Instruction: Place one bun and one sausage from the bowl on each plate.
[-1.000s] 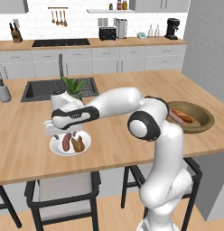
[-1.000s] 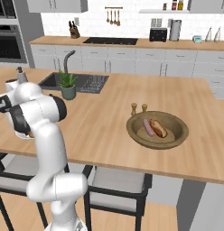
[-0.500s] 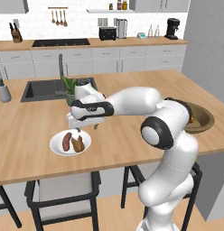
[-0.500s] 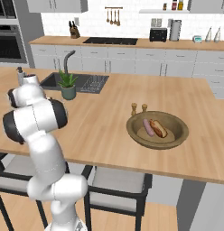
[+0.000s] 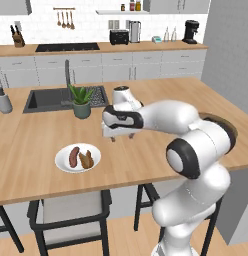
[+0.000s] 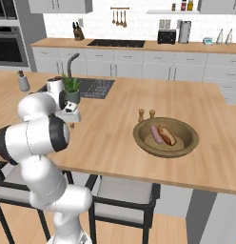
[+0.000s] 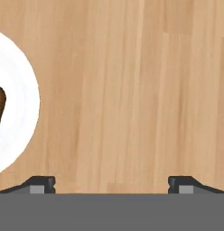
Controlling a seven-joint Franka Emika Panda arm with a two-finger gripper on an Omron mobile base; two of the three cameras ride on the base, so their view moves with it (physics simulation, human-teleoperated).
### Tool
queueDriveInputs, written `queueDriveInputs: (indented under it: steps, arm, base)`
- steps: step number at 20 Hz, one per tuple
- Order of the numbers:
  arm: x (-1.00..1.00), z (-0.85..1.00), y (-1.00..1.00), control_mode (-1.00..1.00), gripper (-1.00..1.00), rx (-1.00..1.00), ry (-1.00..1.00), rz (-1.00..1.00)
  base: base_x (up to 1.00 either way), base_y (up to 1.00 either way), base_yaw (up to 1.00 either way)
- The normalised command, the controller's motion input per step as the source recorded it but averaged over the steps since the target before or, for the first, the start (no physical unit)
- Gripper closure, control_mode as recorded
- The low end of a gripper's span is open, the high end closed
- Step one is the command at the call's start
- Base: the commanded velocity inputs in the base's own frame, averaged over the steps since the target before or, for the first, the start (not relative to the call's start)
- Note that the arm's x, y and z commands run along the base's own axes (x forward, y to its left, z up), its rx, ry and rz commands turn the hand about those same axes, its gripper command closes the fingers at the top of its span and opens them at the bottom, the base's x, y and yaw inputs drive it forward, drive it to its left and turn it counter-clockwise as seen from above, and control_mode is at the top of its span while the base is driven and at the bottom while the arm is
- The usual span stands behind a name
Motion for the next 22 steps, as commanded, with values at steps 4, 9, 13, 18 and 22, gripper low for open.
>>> queueDriveInputs:
  steps: [4, 9, 13, 18, 22]
  arm:
    - [0.0, 0.07, -1.0, -1.0, -1.0, 0.0, 0.0, 0.0]
    - [0.0, 0.02, -1.0, -1.0, -1.0, 0.0, 0.0, 0.0]
    - [0.0, 0.0, -0.97, -1.0, -1.0, -0.01, 0.0, 0.0]
    - [0.0, 0.0, -0.77, -1.0, -1.0, -0.05, 0.0, 0.0]
    - [0.0, 0.07, -0.63, -1.0, -1.0, -0.02, 0.0, 0.0]
  base:
    - [0.0, 0.0, 0.0]
    - [0.0, 0.0, 0.0]
    - [0.0, 0.0, 0.0]
    - [0.0, 0.0, 0.0]
    - [0.0, 0.0, 0.0]
